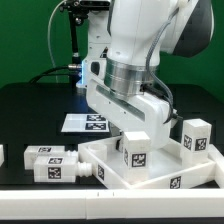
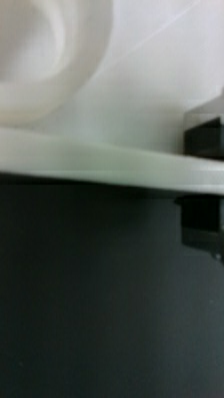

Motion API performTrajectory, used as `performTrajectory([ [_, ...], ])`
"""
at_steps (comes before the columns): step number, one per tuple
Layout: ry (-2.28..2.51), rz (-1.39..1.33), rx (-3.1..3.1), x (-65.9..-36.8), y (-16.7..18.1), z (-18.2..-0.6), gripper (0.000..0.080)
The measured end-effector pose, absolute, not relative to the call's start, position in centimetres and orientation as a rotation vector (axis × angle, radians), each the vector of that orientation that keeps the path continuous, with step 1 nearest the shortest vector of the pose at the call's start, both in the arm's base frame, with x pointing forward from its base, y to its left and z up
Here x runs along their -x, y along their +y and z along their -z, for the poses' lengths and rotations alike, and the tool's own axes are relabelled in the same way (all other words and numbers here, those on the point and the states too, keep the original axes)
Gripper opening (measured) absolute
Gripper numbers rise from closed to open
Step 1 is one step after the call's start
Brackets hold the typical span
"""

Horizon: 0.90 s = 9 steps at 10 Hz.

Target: Assemble square table

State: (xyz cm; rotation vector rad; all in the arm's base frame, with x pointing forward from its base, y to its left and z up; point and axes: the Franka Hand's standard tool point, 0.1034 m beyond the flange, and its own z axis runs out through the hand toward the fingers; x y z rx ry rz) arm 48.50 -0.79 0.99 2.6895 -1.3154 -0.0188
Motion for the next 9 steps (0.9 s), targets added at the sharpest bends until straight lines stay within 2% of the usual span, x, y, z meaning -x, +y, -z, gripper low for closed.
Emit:
performTrajectory([
  [4, -0.777, -0.017, -2.889, -49.1, -4.0, -1.3, 0.0073],
  [9, -0.169, 0.000, -2.982, -49.8, -4.5, -1.4, 0.0068],
])
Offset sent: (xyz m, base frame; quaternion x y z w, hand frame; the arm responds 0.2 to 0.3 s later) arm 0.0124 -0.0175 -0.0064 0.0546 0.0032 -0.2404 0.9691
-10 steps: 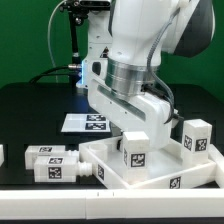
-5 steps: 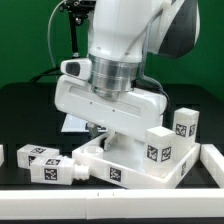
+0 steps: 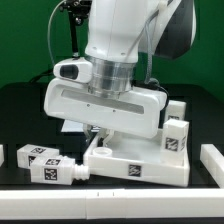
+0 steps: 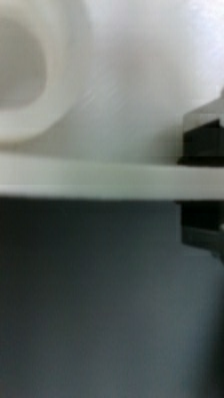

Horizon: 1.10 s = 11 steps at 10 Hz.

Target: Assemble square table

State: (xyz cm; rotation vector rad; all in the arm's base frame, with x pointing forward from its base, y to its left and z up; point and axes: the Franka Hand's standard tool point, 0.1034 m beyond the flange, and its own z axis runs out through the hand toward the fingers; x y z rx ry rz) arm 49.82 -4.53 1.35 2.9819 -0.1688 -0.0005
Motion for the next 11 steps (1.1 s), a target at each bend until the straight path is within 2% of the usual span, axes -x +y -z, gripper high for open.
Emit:
performTrajectory([
  [5, 0.308, 0.006, -2.944, -50.9, -4.6, -1.7, 0.0066],
  [8, 0.737, -0.040, -2.809, -55.1, -3.7, -2.9, 0.0066],
  [11, 0.982, -0.015, -2.702, -55.1, -3.9, -2.8, 0.0066],
])
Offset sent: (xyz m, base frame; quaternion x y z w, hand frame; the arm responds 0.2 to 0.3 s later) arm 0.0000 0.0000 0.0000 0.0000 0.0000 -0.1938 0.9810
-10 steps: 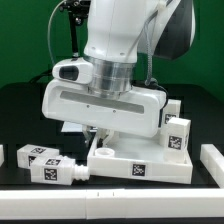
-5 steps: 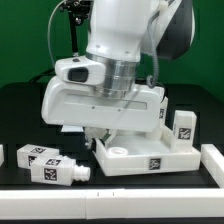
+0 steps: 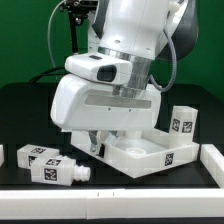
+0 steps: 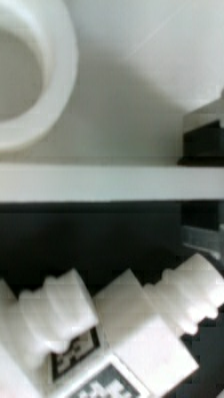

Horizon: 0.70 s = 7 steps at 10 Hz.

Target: Assemble square table

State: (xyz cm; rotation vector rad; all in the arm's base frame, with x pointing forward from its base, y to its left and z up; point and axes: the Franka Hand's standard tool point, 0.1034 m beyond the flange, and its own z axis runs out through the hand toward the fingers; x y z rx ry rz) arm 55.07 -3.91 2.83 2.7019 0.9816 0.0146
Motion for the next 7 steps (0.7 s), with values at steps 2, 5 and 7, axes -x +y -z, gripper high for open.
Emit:
performTrajectory([
  [2, 1.161, 0.000, -2.616, -55.0, -3.1, -3.2, 0.0066],
  [5, 1.570, 0.025, -2.399, -55.6, -0.8, -3.7, 0.0057],
  [7, 1.693, 0.055, -2.310, -55.6, -1.2, -3.6, 0.0056],
])
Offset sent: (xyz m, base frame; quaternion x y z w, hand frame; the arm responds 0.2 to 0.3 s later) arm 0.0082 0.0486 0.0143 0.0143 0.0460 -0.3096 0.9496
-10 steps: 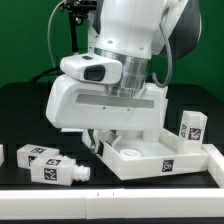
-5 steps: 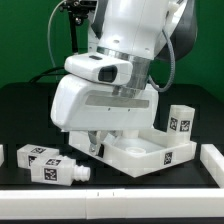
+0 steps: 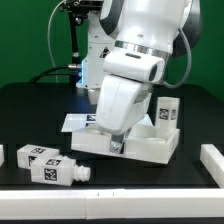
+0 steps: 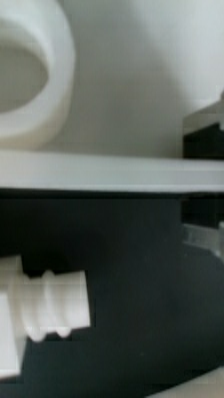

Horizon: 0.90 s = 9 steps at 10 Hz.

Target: Assemble square table

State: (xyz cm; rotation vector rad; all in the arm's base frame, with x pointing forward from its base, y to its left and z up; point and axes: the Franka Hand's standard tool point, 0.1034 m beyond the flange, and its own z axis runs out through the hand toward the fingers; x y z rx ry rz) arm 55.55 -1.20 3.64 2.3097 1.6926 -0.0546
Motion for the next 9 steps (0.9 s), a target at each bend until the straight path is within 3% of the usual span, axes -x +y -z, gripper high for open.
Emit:
performTrajectory([
  [2, 1.715, 0.053, -2.280, -55.9, -0.6, -3.8, 0.0053],
  [4, 1.755, -0.026, -2.223, -57.7, 5.3, -4.1, 0.0053],
  [9, 1.754, -0.003, -2.201, -57.7, 4.6, -3.8, 0.0057],
])
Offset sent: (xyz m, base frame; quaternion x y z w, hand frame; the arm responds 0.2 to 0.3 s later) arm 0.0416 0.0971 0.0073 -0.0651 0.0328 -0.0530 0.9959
